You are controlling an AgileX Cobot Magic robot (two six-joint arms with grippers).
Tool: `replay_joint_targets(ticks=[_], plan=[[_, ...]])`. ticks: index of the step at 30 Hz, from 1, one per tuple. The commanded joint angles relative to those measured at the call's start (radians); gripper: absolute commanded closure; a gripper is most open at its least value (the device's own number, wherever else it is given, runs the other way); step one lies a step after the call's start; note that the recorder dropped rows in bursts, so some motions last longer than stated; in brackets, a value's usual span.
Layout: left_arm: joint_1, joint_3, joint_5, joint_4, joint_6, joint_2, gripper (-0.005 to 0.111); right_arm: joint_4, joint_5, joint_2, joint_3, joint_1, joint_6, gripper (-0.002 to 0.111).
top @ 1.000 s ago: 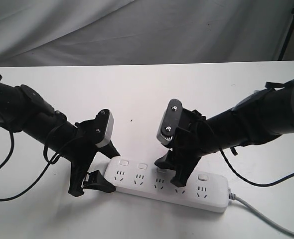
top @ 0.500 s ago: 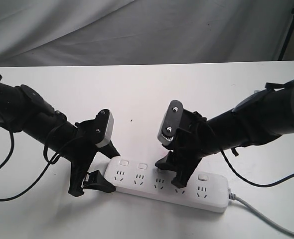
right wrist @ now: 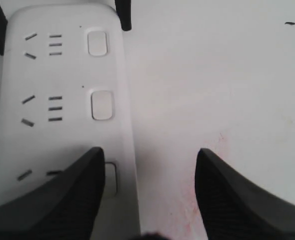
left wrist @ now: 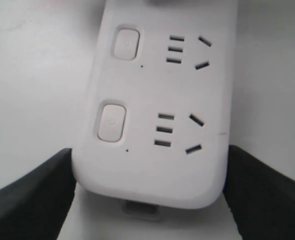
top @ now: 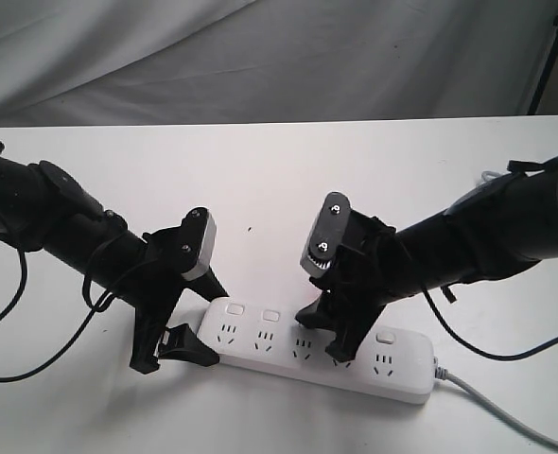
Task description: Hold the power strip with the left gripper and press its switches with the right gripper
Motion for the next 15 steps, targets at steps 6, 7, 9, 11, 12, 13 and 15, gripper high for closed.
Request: replay_joint_targets(ticks=[6,7,9,11,12,13,15], plan=[[-0.006,-0.003,0.002,-0.012,0.0,0.001,0.035,-0.038,0.049,-0.125,0.017,-0.025,0.061,0.057],[-0.006,-0.003,0.002,-0.012,0.0,0.001,0.035,-0.031,0.057,-0.136,0.023,-0.036,0.063,0.057],[-0.006,-0.003,0.002,-0.012,0.0,0.001,0.035,-0.034,0.052,-0.15,0.044,-0.056,0.061,0.057],[-0.006,-0.003,0.002,-0.012,0.0,0.001,0.035,-0.034,0.05,-0.159,0.065,-0.074,0.061,0.057],[-0.006,-0.003,0.002,-0.012,0.0,0.001,0.035,-0.039,0.052,-0.161,0.076,-0.085,0.059,0.057],[-0.006,-0.003,0.002,-0.012,0.0,0.001,0.035,-0.043,0.052,-0.161,0.086,-0.096,0.059,0.057],[-0.006,-0.003,0.002,-0.012,0.0,0.001,0.035,-0.058,0.047,-0.161,0.096,-0.107,0.059,0.057]])
